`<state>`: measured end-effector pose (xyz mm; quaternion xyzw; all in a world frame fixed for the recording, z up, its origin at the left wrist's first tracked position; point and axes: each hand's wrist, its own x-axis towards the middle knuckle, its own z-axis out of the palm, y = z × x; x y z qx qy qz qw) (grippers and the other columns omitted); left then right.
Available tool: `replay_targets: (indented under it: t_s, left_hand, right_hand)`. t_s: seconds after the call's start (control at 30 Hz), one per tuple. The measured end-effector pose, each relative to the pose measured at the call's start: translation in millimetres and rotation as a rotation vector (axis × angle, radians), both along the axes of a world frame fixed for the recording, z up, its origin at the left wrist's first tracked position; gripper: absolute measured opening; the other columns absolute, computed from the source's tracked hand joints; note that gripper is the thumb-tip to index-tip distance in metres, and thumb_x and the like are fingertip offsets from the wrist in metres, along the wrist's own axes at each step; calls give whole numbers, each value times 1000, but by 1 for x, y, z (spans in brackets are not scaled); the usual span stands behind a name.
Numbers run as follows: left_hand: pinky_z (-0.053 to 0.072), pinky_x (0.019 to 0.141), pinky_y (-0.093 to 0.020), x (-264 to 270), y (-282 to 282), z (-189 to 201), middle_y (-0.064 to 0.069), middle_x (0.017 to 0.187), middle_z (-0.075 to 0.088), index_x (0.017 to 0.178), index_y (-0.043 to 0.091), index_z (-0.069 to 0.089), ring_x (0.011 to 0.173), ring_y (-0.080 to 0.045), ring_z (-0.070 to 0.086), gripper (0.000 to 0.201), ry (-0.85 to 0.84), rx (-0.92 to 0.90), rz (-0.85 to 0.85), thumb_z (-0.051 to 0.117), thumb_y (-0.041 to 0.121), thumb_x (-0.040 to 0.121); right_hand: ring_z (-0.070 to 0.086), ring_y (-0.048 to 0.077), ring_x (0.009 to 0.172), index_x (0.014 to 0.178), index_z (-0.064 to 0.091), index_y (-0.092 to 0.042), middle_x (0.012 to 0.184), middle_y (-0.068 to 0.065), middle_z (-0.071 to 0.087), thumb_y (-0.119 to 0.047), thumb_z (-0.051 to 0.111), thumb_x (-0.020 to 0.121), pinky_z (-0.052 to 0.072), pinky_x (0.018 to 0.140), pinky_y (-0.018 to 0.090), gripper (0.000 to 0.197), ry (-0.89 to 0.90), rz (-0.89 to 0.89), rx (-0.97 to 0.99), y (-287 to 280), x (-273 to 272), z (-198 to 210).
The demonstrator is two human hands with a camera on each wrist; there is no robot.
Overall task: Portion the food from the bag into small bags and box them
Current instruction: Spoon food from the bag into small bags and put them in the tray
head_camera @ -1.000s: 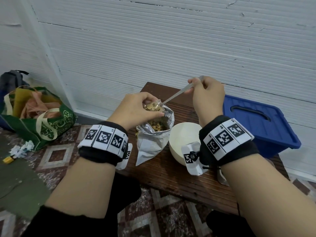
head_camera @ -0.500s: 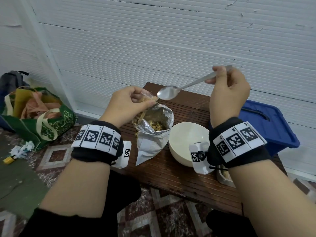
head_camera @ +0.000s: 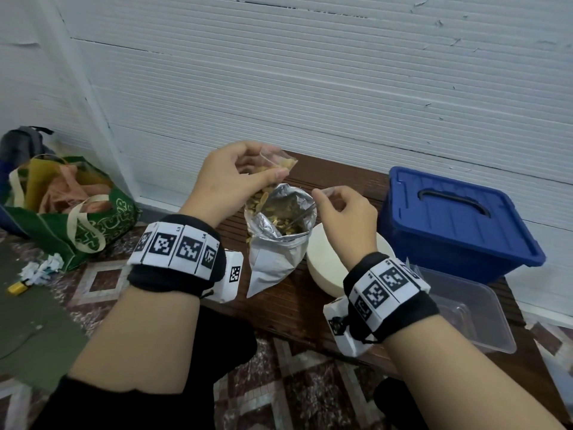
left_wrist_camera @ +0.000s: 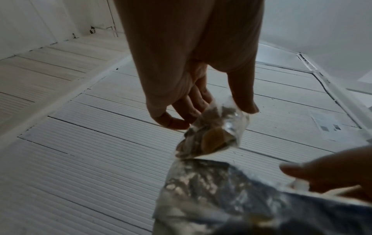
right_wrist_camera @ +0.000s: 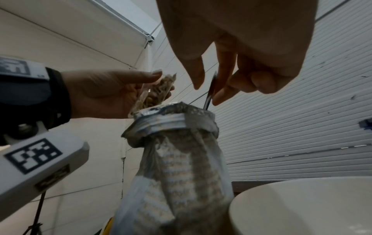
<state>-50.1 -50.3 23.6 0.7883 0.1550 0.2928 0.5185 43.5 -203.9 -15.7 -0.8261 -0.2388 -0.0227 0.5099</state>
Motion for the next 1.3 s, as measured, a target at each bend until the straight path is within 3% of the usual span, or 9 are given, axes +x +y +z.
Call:
replay_targets:
  t_s: [0.3, 0.43, 0.57, 0.7, 0.83, 0.93, 1.1, 1.2, 1.3]
  left_hand:
    - [51, 93, -22, 12, -35, 6, 8, 100, 72, 99, 30, 68, 100, -6, 65, 32, -84, -47, -95, 82, 24, 71]
    - [50, 85, -14, 22, -67, 0, 15, 92, 72, 98, 29, 67, 93, 0, 66, 33, -115, -39, -146, 83, 18, 72]
    - [52, 84, -17, 31, -100, -15, 10, 97, 72, 106, 20, 68, 91, 2, 65, 36, -129, -31, -168, 82, 17, 73]
    - [49, 83, -12, 36, -123, -28, 14, 97, 70, 108, 19, 68, 91, 5, 64, 36, -101, 0, -189, 81, 19, 74]
    - [45, 84, -8, 37, -135, -39, 18, 96, 69, 108, 25, 67, 91, 7, 61, 38, -65, 0, -209, 82, 23, 72]
    - [43, 86, -6, 35, -139, -47, 18, 101, 68, 112, 25, 65, 95, 7, 60, 47, -40, -20, -245, 84, 25, 69]
    - [36, 91, -1, 35, -136, -60, 25, 108, 60, 125, 27, 56, 105, 14, 54, 69, 82, -17, -368, 87, 23, 64]
    - [35, 90, -1, 36, -130, -66, 26, 109, 56, 122, 26, 54, 100, 21, 51, 63, 137, 4, -471, 85, 14, 68]
    - [41, 93, -11, 38, -128, -71, 16, 105, 62, 114, 19, 60, 98, 10, 56, 50, 135, 36, -454, 83, 13, 70]
  right_hand:
    - [53, -1, 73, 84, 70, -20, 77, -5, 64, -39, 52, 95, 39, 65, 10, 28, 62, -40, 193, -26, 8, 30]
    - [62, 3, 78, 76, 75, -17, 70, -6, 68, -35, 57, 92, 45, 76, 25, 30, 139, -6, 269, -53, 9, 38]
    - [50, -5, 49, 61, 65, -19, 46, -16, 54, -25, 59, 92, 37, 57, 12, 32, 196, 44, 288, -82, 4, 38]
    - [48, -5, 49, 65, 65, -8, 47, -13, 54, -18, 59, 92, 36, 53, 8, 29, 210, 48, 282, -103, 4, 30]
    - [52, -4, 58, 67, 67, -5, 59, -7, 62, -17, 60, 90, 38, 64, 17, 27, 163, 31, 166, -117, 5, 23]
    - [60, 6, 71, 67, 67, -7, 70, 3, 68, -17, 59, 90, 41, 70, 23, 26, 144, 28, 100, -123, 5, 19]
    - [65, 19, 80, 70, 70, -15, 74, 3, 70, -20, 60, 91, 52, 83, 41, 23, 87, 91, -33, -131, 8, 18]
    - [65, 21, 81, 74, 70, -15, 76, 3, 71, -22, 60, 91, 52, 83, 43, 21, 63, 109, -76, -135, 11, 19]
    - [64, 19, 79, 78, 71, -12, 79, 7, 71, -24, 59, 92, 51, 80, 39, 22, 87, 116, -77, -136, 12, 20]
